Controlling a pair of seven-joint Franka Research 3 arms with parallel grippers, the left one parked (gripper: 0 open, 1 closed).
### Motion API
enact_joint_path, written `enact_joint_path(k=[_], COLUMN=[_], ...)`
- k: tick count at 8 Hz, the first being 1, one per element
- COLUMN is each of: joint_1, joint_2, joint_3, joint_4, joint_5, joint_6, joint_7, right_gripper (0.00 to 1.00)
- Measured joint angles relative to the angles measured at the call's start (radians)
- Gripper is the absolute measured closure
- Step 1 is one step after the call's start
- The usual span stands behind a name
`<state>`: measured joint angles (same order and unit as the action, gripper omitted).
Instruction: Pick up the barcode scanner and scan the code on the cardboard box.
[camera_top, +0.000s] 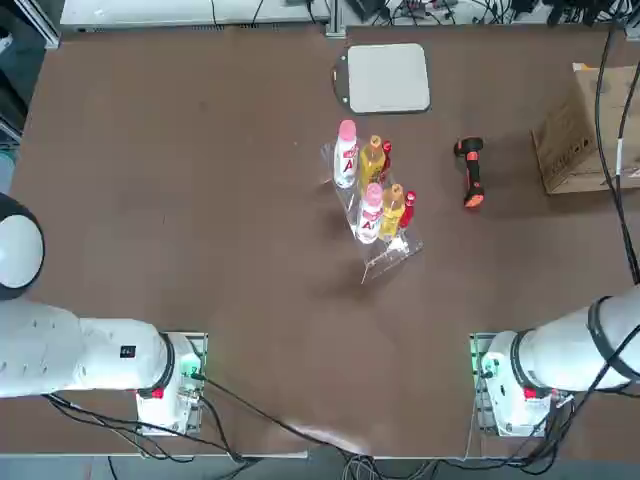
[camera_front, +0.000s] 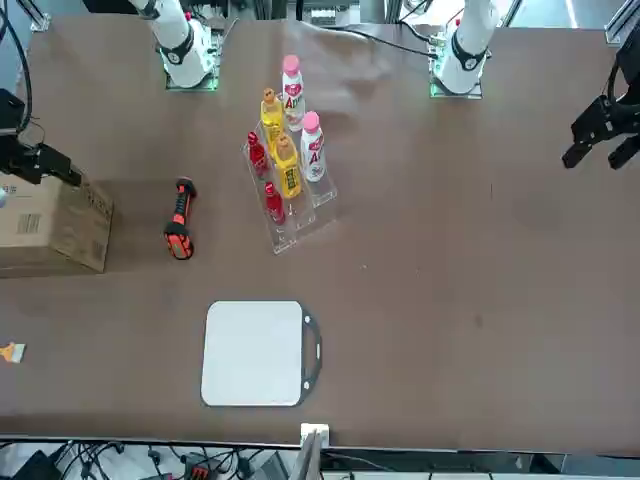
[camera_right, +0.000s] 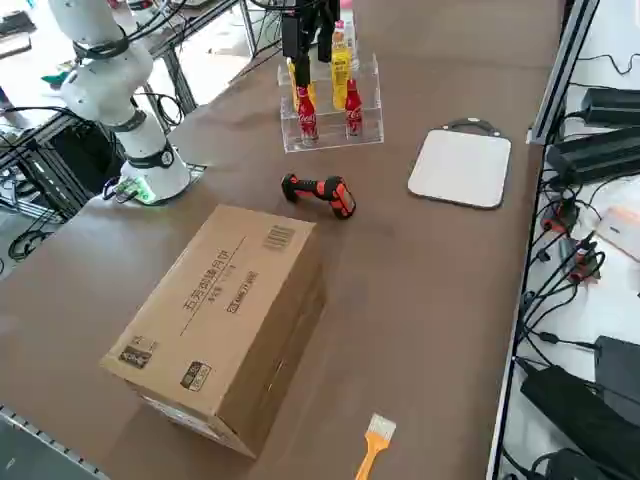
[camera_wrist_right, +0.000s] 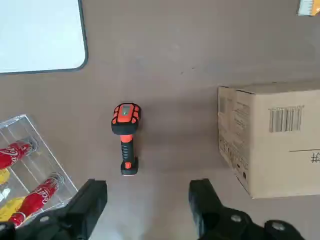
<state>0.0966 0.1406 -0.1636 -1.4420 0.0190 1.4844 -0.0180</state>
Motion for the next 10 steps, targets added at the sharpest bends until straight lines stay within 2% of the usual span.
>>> enact_joint_path(k=[5, 7, 8, 10], joint_1=[0.001, 0.021, 0.048, 0.091], joint_2=[0.009, 0.017, 0.017, 0.011], joint_3=[0.000, 0.003, 0.004, 0.006], joint_4=[-0.005, -0.039, -0.102, -0.299], joint_5=[-0.005, -0.003, -0.003, -0.003], joint_6=[0.006, 0.049, 0.138, 0.386], joint_7=[-0.001, -0.001, -0.001, 0.002], right_gripper=[0.00, 0.00, 0.00, 0.00])
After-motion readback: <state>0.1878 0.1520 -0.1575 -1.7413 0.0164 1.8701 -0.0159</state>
